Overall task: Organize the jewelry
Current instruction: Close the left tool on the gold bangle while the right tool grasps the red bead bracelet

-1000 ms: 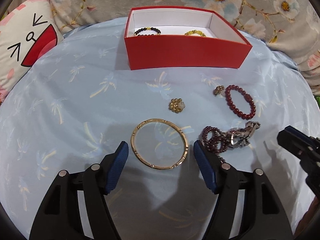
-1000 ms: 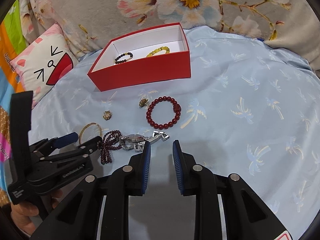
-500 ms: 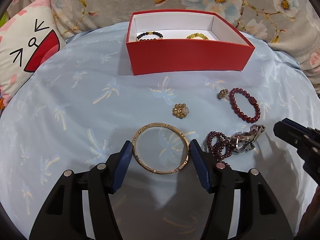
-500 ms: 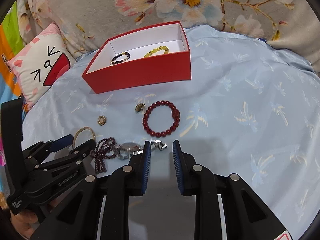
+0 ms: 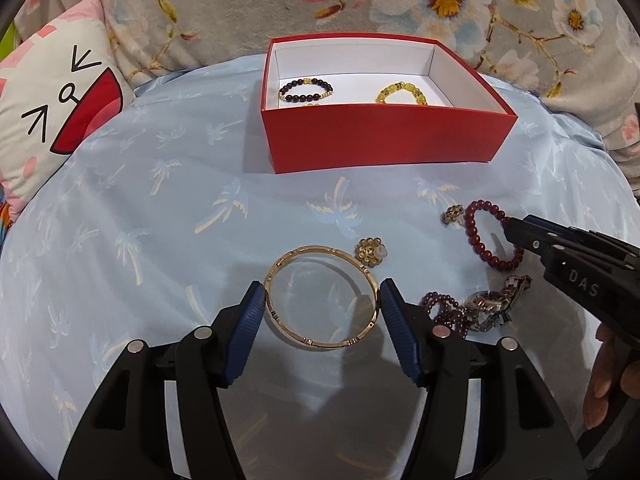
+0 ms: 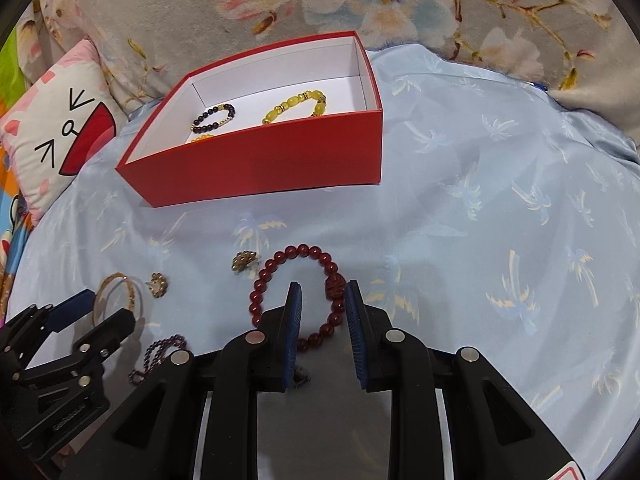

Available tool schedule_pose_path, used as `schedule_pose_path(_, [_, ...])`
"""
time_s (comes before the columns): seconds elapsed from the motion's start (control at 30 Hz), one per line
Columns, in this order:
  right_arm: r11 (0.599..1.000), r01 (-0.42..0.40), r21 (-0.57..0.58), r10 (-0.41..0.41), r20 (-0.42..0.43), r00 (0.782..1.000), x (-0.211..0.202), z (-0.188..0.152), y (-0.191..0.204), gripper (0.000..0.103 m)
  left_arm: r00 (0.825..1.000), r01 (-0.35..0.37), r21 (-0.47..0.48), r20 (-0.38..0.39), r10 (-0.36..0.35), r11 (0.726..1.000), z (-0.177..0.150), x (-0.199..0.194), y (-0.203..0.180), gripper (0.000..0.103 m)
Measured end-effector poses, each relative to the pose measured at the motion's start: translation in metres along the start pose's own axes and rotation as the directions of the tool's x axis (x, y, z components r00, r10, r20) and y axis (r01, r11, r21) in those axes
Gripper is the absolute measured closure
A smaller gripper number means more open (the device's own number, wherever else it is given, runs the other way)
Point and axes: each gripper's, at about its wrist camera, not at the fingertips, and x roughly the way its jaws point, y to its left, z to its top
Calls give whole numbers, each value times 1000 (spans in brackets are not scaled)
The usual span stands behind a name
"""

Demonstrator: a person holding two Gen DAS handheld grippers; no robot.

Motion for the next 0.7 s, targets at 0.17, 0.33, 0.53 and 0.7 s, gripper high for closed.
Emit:
schedule_pose_path(0.17, [1000, 9, -3, -9, -13, 1000, 9, 1, -3, 83, 1000, 1, -3, 0, -1, 1000, 2, 2, 1, 46])
schedule_pose_path(0.33, [999, 26, -20, -27, -2, 1000, 10, 0, -2, 88, 1000, -2, -5, -4, 2, 1000, 3, 3, 1, 46])
schedule_pose_path(0.53, [1000, 24, -14, -24, -3, 1000, 9, -1, -4, 91, 1000, -5, -4, -1, 5, 1000, 7, 2, 1, 47])
schedule_pose_path(0.7, [1000, 9, 1, -9, 17, 1000, -3, -2, -3, 91, 1000, -6, -6, 8, 6, 1000, 11, -2, 3, 47])
